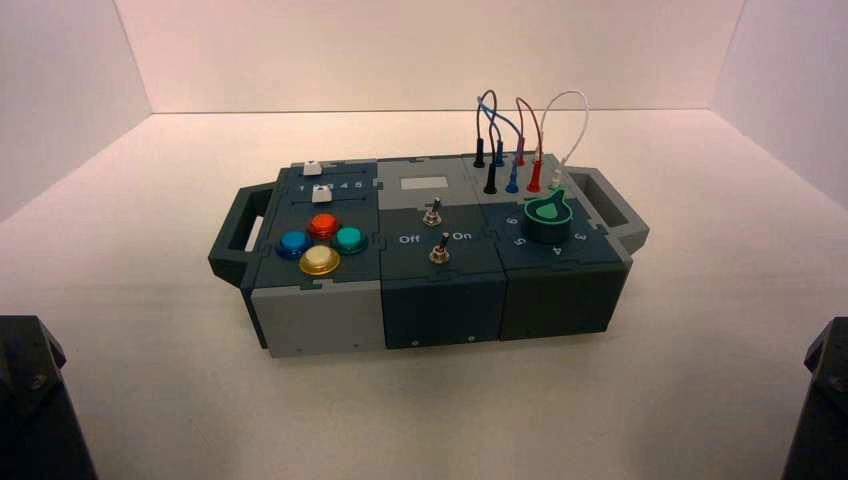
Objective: Flip the bottom switch off with the left gripper.
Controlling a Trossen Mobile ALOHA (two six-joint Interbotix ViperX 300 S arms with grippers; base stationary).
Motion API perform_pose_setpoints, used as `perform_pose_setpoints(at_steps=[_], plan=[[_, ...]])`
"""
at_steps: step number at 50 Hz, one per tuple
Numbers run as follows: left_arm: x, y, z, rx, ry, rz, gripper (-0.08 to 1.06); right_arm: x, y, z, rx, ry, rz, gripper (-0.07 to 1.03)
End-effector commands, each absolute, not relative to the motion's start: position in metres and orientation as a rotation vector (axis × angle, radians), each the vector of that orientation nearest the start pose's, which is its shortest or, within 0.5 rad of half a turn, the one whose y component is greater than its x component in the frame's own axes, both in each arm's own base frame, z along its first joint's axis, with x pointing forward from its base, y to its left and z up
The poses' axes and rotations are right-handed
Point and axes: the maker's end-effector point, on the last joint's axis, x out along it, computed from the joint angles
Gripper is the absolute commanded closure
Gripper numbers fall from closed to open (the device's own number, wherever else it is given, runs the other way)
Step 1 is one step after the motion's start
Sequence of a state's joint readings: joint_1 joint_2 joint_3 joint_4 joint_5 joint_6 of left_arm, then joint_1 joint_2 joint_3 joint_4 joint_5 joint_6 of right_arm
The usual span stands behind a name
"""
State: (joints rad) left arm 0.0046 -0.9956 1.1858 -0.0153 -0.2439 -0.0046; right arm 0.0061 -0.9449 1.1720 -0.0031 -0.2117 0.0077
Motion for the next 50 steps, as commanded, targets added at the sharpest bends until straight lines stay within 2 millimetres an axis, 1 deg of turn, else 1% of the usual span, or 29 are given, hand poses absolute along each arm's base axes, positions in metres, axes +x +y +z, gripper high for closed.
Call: perform_pose_setpoints(at_steps=[1, 13, 18, 21, 23, 30, 35, 38, 43, 45, 50], plan=[[0.254, 0.003, 0.301, -0.016, -0.071, 0.011, 1.01, 0.264, 0.001, 0.295, 0.003, -0.014, 0.003, 0.98], [0.256, 0.003, 0.300, -0.018, -0.060, 0.011, 1.01, 0.269, 0.001, 0.288, 0.005, 0.021, 0.004, 0.98], [0.260, 0.002, 0.293, -0.018, -0.002, 0.009, 1.01, 0.273, 0.003, 0.280, 0.004, 0.080, 0.010, 0.98], [0.264, -0.002, 0.286, -0.020, 0.052, -0.005, 1.01, 0.276, 0.006, 0.276, 0.010, 0.117, 0.020, 0.98], [0.265, -0.004, 0.286, -0.019, 0.069, -0.013, 1.01, 0.277, 0.006, 0.275, 0.011, 0.132, 0.022, 0.98], [0.268, -0.028, 0.269, -0.009, 0.222, -0.101, 1.01, 0.279, 0.015, 0.262, 0.015, 0.241, 0.052, 0.99], [0.265, -0.044, 0.258, -0.006, 0.322, -0.160, 1.01, 0.279, 0.022, 0.255, 0.025, 0.302, 0.073, 0.99], [0.263, -0.053, 0.251, -0.009, 0.384, -0.191, 1.01, 0.279, 0.027, 0.249, 0.029, 0.344, 0.088, 0.99], [0.255, -0.072, 0.233, -0.023, 0.520, -0.255, 1.01, 0.279, 0.039, 0.234, 0.030, 0.434, 0.127, 0.99], [0.253, -0.076, 0.230, -0.027, 0.547, -0.266, 1.01, 0.279, 0.041, 0.231, 0.030, 0.455, 0.132, 0.99], [0.244, -0.092, 0.214, -0.034, 0.677, -0.313, 1.01, 0.280, 0.050, 0.214, 0.040, 0.555, 0.153, 0.99]])
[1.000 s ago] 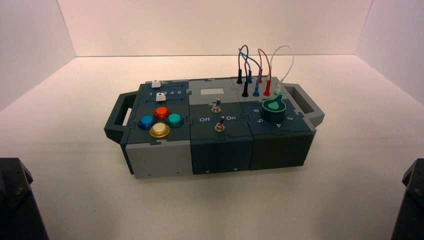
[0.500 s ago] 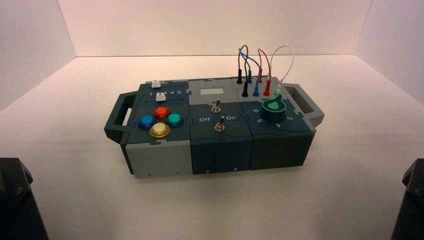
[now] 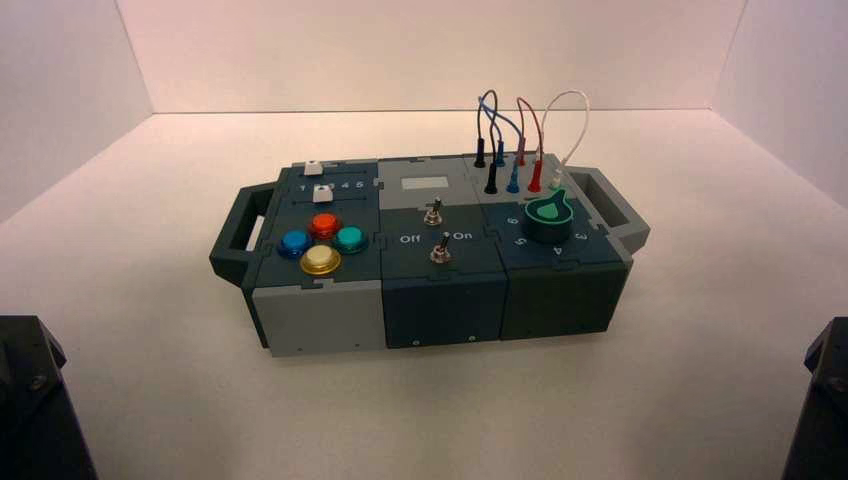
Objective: Flip the bottom switch off with the left gripper.
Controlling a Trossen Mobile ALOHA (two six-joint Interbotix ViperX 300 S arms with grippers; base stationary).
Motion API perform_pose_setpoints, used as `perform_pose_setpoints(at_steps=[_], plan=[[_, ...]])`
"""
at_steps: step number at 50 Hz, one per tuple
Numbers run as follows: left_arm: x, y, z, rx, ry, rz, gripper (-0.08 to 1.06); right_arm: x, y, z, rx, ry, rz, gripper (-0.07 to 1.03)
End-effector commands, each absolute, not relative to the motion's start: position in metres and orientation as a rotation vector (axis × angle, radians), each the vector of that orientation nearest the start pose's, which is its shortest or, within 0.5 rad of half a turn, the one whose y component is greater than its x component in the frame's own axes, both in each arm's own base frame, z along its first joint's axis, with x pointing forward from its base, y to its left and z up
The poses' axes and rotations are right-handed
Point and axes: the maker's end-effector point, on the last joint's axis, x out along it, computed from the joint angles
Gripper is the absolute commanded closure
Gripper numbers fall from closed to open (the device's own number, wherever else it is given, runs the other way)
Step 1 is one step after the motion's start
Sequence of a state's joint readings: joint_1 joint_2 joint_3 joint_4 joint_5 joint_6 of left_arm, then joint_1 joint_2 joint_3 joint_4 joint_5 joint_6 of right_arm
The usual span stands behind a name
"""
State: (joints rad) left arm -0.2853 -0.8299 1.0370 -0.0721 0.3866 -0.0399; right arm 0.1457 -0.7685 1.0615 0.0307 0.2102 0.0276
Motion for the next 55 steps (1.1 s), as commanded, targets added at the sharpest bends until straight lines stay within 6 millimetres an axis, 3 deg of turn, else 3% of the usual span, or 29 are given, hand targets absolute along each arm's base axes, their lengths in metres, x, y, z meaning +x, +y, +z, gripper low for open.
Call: perform_pose_setpoints(at_steps=[1, 12, 26, 36, 55], plan=[[0.242, -0.095, 0.212, -0.035, 0.702, -0.322, 1.01, 0.280, 0.050, 0.210, 0.043, 0.577, 0.153, 0.99], [0.222, -0.124, 0.189, -0.045, 0.933, -0.406, 1.01, 0.285, 0.059, 0.164, 0.033, 0.831, 0.160, 0.99], [0.207, -0.148, 0.187, -0.135, 1.099, -0.419, 1.01, 0.286, 0.081, 0.108, -0.032, 1.105, 0.209, 0.99], [0.193, -0.167, 0.183, -0.205, 1.173, -0.416, 1.01, 0.282, 0.092, 0.084, -0.066, 1.207, 0.231, 0.99], [0.177, -0.218, 0.156, -0.222, 1.310, -0.420, 1.01, 0.283, 0.100, 0.064, -0.058, 1.297, 0.239, 0.98]])
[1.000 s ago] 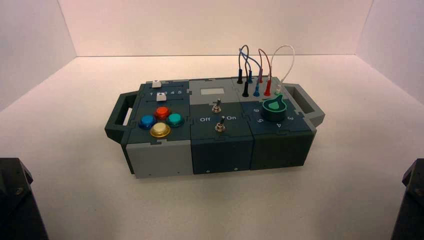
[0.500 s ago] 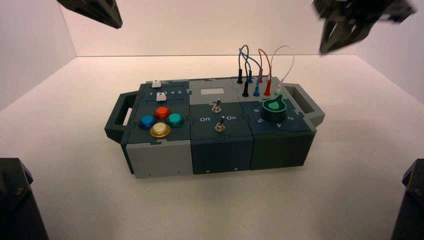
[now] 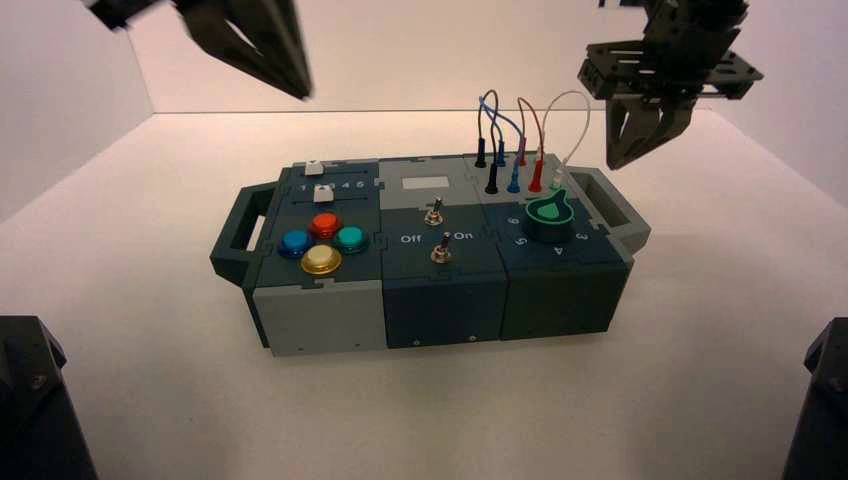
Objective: Flip the bottom switch off with the left gripper.
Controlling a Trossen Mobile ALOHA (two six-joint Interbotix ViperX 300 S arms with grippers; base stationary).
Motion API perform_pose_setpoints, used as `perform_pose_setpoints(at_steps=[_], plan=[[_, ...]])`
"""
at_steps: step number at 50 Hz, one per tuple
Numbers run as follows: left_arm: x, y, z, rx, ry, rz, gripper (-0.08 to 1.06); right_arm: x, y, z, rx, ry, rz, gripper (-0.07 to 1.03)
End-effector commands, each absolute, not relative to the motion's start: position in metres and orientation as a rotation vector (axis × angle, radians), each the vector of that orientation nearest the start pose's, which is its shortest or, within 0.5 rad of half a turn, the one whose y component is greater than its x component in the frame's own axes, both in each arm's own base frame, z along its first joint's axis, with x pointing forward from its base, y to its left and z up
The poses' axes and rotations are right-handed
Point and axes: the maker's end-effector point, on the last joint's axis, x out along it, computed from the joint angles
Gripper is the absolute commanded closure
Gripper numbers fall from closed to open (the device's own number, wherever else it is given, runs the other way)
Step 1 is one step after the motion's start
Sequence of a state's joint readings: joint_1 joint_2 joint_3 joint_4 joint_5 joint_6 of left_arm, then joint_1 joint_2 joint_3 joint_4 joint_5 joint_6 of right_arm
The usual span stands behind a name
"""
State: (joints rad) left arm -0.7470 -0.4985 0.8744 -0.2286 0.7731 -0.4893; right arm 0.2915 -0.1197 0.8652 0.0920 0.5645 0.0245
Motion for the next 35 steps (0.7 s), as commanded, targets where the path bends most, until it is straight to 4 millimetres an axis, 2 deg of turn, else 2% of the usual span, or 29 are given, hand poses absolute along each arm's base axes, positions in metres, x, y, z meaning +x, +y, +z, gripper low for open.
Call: perform_pose_setpoints(at_steps=[1, 9, 18, 35], plan=[[0.177, -0.220, 0.156, -0.223, 1.312, -0.421, 1.01, 0.283, 0.101, 0.062, -0.058, 1.302, 0.242, 0.98], [0.177, -0.250, 0.148, -0.196, 1.356, -0.436, 1.01, 0.281, 0.109, 0.052, -0.049, 1.351, 0.251, 0.98], [0.176, -0.274, 0.141, -0.174, 1.384, -0.448, 1.01, 0.278, 0.110, 0.040, -0.054, 1.400, 0.247, 0.98], [0.154, -0.304, 0.114, -0.151, 1.465, -0.431, 1.01, 0.272, 0.108, 0.026, -0.064, 1.474, 0.239, 0.98]])
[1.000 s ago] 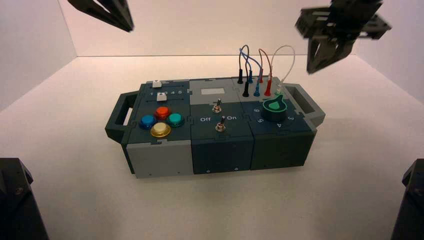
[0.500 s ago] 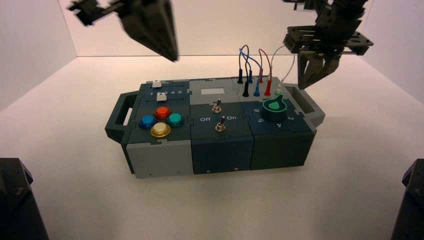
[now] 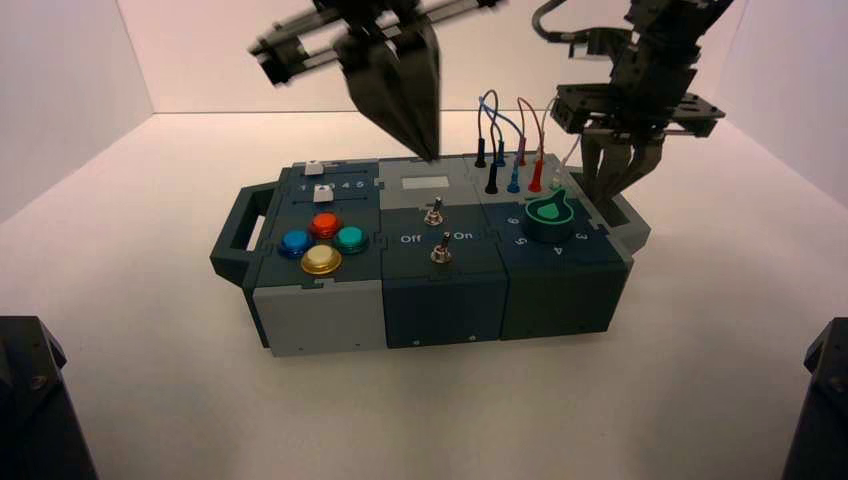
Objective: Flip the bottom switch off with the left gripper.
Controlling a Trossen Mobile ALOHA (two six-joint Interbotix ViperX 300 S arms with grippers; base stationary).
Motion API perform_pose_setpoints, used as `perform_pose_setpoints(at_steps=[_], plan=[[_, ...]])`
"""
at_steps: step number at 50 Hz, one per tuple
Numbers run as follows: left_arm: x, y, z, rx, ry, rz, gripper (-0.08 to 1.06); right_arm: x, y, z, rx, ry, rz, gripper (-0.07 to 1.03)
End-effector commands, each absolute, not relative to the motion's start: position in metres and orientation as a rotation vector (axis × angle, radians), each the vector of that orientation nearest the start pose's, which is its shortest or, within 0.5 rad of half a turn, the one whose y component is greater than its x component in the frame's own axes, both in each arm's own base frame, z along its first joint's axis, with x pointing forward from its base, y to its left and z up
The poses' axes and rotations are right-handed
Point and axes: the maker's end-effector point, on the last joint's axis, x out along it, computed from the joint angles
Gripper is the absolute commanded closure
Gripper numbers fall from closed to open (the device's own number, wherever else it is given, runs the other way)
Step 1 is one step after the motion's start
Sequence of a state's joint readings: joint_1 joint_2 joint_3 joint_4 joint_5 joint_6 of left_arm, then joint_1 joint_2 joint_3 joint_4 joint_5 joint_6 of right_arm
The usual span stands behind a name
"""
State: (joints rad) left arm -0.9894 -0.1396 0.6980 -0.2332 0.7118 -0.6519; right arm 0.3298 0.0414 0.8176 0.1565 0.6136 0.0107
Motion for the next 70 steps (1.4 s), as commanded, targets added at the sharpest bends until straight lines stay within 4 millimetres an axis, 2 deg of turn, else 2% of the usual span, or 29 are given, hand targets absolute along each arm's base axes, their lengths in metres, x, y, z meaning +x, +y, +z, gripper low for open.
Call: perform_pose_setpoints(at_steps=[1, 13, 23, 42, 70], plan=[[0.152, -0.306, 0.113, -0.157, 1.469, -0.429, 1.01, 0.271, 0.108, 0.025, -0.066, 1.480, 0.240, 0.98], [0.147, -0.316, 0.102, -0.167, 1.499, -0.401, 1.01, 0.269, 0.108, 0.023, -0.067, 1.492, 0.239, 0.98], [0.146, -0.316, 0.090, -0.157, 1.522, -0.371, 1.01, 0.269, 0.108, 0.023, -0.070, 1.498, 0.240, 0.98], [0.152, -0.321, 0.074, -0.136, 1.522, -0.355, 1.01, 0.269, 0.108, 0.023, -0.069, 1.500, 0.240, 0.98], [0.164, -0.316, 0.067, -0.130, 1.513, -0.337, 1.01, 0.268, 0.108, 0.022, -0.070, 1.504, 0.238, 0.98]])
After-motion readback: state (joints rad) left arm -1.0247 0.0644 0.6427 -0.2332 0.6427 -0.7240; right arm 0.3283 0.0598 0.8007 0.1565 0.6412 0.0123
